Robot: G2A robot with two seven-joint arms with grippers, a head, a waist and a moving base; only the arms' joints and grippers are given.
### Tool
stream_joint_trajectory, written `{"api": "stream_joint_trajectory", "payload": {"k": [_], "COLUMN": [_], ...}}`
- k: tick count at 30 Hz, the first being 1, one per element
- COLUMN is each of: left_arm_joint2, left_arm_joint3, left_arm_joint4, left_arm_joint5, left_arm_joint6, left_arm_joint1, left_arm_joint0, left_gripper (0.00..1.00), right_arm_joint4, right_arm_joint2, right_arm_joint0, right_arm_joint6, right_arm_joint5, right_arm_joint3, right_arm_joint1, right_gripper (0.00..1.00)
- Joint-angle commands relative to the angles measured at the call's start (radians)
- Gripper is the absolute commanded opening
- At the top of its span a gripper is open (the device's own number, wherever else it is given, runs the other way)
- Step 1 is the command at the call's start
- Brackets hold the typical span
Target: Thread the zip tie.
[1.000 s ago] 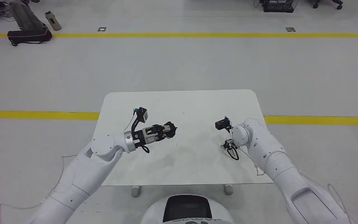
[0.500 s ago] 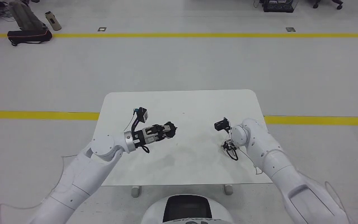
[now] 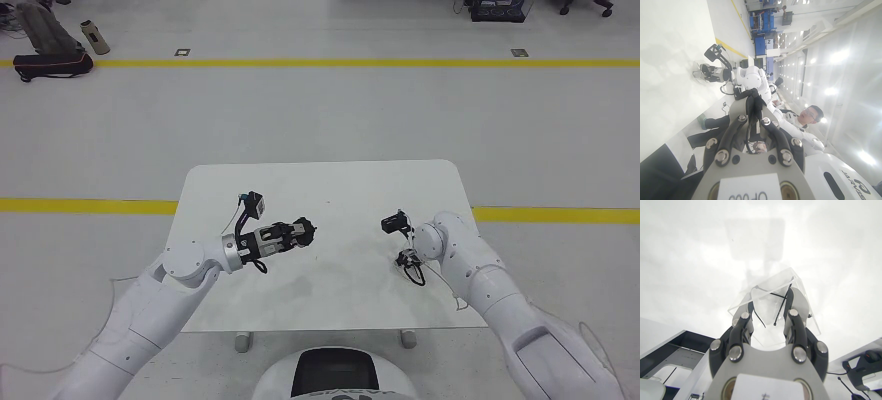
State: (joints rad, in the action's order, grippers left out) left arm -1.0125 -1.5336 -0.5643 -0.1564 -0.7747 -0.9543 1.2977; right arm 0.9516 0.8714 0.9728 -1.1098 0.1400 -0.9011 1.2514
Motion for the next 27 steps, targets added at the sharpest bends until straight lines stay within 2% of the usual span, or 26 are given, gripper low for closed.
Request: {"api": "stream_joint_trajectory", "payload": {"k": [1,9,23,27], "left_arm_joint2": [0.000,0.000,0.000,0.000], "left_arm_joint3": [0.000,0.000,0.000,0.000], "left_arm_joint4": [0.000,0.000,0.000,0.000], "left_arm_joint5": [0.000,0.000,0.000,0.000], "left_arm_joint6": [0.000,0.000,0.000,0.000], "left_arm_joint1": [0.000,0.000,0.000,0.000], "left_arm_joint0": [0.000,0.000,0.000,0.000], "left_gripper": [0.00,0.00,0.00,0.00], "right_arm_joint4": [0.000,0.013,0.036,0.046], "right_arm_joint2": [0.000,0.001,-0.010,-0.005], "right_arm_joint0": [0.000,0.005,0.010,0.016], "right_arm_joint6": [0.001,0.005,-0.007,-0.012], "right_arm_joint5": [0.002,0.006,-0.017,-0.023], "right_arm_joint3": [0.003,-0.007,-0.012,-0.031], "right_arm_joint1": [0.000,-0.002,0.001,-0.002], "right_gripper": [0.38,0.37,0.24,0.24]}}
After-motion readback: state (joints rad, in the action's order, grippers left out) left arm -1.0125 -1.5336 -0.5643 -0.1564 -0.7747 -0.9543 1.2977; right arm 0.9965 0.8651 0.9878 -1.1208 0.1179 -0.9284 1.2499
